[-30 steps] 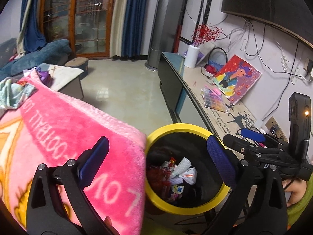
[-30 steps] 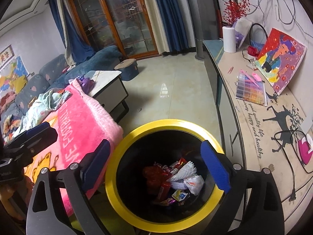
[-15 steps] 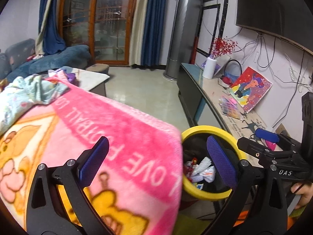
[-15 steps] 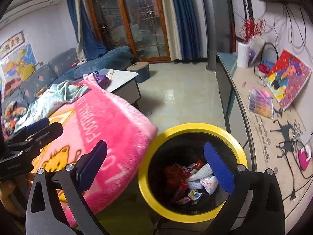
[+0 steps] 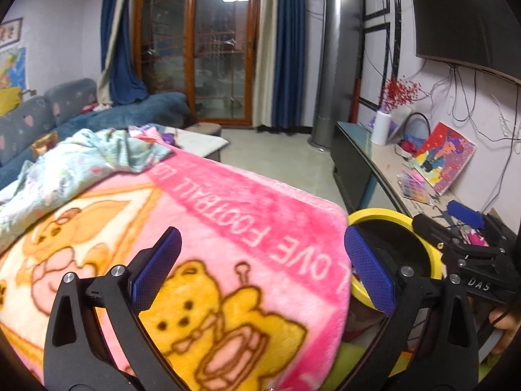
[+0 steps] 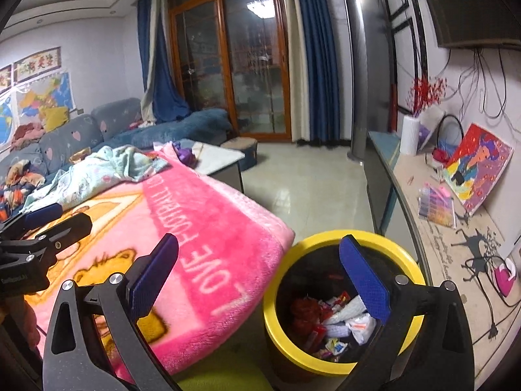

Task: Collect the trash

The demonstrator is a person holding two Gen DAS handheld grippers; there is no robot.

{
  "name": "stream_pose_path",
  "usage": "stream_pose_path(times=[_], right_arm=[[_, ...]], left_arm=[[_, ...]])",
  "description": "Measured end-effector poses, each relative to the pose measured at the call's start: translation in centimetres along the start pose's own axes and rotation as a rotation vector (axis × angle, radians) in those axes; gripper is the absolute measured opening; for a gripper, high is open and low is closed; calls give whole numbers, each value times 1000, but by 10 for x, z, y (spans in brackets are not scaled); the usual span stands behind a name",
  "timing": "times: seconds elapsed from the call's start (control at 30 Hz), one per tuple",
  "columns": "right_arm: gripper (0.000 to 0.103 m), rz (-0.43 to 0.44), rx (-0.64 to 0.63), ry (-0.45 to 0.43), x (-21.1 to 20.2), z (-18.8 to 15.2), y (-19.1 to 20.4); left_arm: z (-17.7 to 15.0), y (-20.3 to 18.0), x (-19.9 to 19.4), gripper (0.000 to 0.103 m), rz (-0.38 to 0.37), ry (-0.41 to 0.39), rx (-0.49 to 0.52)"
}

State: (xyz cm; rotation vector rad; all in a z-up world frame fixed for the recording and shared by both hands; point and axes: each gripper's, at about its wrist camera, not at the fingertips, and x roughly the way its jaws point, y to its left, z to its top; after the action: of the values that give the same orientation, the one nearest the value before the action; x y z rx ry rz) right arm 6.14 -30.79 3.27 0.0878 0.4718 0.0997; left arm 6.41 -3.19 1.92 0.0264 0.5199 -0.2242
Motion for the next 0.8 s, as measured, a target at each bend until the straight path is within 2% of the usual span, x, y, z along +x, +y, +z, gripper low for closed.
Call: stream_pose_path(times=[0.17, 0.37, 0.8], right_arm=[[96, 0, -11, -113, -20, -7, 10], [96, -3, -24, -168, -34, -13, 18], [96, 1, 8, -131, -26, -17, 14]], left_arm=[[-14, 6, -20, 92, 55, -65, -6], [-31, 10, -35, 92, 72, -88, -25], [-42, 15, -43, 92, 74, -92, -49]])
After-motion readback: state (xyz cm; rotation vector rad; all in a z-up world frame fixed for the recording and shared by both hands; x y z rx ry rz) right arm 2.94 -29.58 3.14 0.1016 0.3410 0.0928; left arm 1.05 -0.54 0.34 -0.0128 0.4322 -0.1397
